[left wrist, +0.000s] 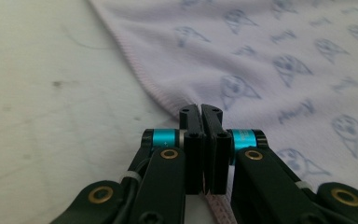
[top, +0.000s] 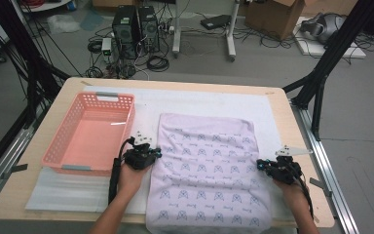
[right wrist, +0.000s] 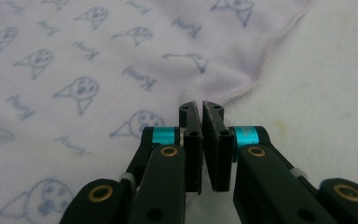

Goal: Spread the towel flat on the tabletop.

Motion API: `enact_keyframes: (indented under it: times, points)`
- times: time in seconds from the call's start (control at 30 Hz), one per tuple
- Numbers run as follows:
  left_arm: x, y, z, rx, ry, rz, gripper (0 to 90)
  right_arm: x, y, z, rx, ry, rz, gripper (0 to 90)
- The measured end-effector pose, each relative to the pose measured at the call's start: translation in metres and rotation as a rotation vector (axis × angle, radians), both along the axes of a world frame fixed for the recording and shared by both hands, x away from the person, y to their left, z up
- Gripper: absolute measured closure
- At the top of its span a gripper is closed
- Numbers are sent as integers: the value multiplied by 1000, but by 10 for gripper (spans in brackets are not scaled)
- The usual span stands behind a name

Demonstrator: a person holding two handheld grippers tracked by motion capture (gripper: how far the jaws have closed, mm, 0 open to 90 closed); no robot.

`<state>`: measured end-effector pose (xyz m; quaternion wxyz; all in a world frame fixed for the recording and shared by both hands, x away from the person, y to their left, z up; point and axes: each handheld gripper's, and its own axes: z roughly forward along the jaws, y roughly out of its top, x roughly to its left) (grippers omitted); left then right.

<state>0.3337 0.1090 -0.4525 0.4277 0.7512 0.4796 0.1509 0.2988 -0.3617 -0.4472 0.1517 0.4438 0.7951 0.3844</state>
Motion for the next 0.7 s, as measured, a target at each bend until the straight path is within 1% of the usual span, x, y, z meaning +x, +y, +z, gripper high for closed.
enact_keyframes:
  times: [0.03,0.07,0.1,0.13,0.2,0.23,0.27,0.3,0.33,0.37,0.4,0.43,0.47,0.5,0.57,0.6,0.63,0.7]
  points:
    - [2,2,0,-23,8,30,875,5,1,-1,0,-15,-12,872]
    - [4,3,0,-15,9,37,876,8,3,-2,-3,-24,-21,872]
    - [7,2,2,9,-15,52,875,11,4,-2,-7,-34,-28,872]
    - [9,2,3,2,-13,61,875,15,5,-3,-13,-51,-35,872]
    - [14,-1,5,8,-23,74,875,20,8,-3,-40,-74,-59,872]
    - [16,-3,4,17,-25,78,875,22,8,-3,-51,-78,-68,871]
    - [17,-3,3,19,-21,81,874,23,7,-3,-41,-70,-77,871]
    - [18,-4,1,11,-9,85,872,23,7,-3,-40,-71,-85,868]
    - [17,-4,1,11,-7,76,855,22,7,-3,-35,-71,-90,842]
    - [15,-4,1,-10,-2,74,784,20,7,-2,-36,-69,-98,775]
    - [14,-3,2,-25,10,64,682,18,7,-1,-36,-72,-106,728]
    - [10,-2,4,-32,6,51,626,15,6,0,-29,-76,-105,709]
    - [3,-1,5,-41,-11,35,590,12,5,2,-24,-84,-101,666]
    - [-2,0,5,-55,-13,21,574,8,3,4,-13,-93,-105,640]
    - [-12,2,4,-73,-14,-15,533,1,2,6,-3,-100,-105,628]
    - [-15,2,3,-82,-10,-23,516,-4,1,7,4,-106,-97,617]
    - [-21,4,2,-83,-2,-35,504,-7,1,8,11,-107,-94,610]
    - [-30,7,0,-81,0,-54,485,-16,2,10,22,-108,-81,584]
